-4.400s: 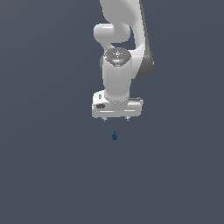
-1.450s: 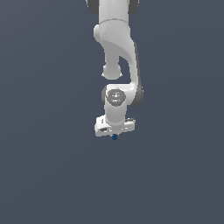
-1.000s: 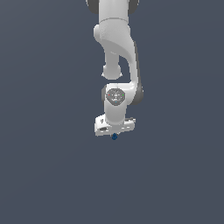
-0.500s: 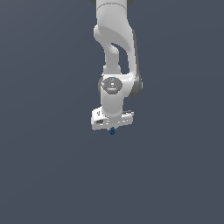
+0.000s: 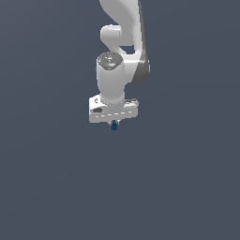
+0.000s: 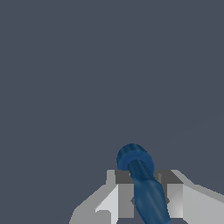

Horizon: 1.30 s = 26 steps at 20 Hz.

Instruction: Pick up the object and move it to a goal position.

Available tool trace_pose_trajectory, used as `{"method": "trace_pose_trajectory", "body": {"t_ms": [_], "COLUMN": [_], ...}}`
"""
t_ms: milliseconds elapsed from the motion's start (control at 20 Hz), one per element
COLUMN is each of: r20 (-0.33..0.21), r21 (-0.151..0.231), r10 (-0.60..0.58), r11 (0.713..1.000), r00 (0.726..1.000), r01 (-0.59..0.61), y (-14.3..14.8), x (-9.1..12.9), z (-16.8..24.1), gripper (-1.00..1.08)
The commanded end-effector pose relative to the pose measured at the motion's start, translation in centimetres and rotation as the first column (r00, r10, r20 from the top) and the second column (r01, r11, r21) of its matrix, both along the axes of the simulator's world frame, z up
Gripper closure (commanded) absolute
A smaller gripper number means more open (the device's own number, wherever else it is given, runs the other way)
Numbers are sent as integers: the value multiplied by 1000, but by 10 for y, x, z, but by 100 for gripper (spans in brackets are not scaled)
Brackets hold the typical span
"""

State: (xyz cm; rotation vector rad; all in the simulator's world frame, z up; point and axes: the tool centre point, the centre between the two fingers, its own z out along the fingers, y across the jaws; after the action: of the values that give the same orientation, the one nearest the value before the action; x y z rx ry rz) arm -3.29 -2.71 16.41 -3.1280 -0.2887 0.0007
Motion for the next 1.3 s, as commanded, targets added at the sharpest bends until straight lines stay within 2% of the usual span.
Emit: {"method": "trace_pose_trajectory", "body": {"t_ms": [0,850,1250], "r20": [0,1,1], "r21": [0,2,1], "r10": [0,0,0], "r11": [1000,1000,1000], "r00": [1000,1000,1000], "r01": [0,0,0], "y": [-8,-70,-93], "x": [-9,-71,-90], "z": [25,208,274], "gripper": [108,108,108]}}
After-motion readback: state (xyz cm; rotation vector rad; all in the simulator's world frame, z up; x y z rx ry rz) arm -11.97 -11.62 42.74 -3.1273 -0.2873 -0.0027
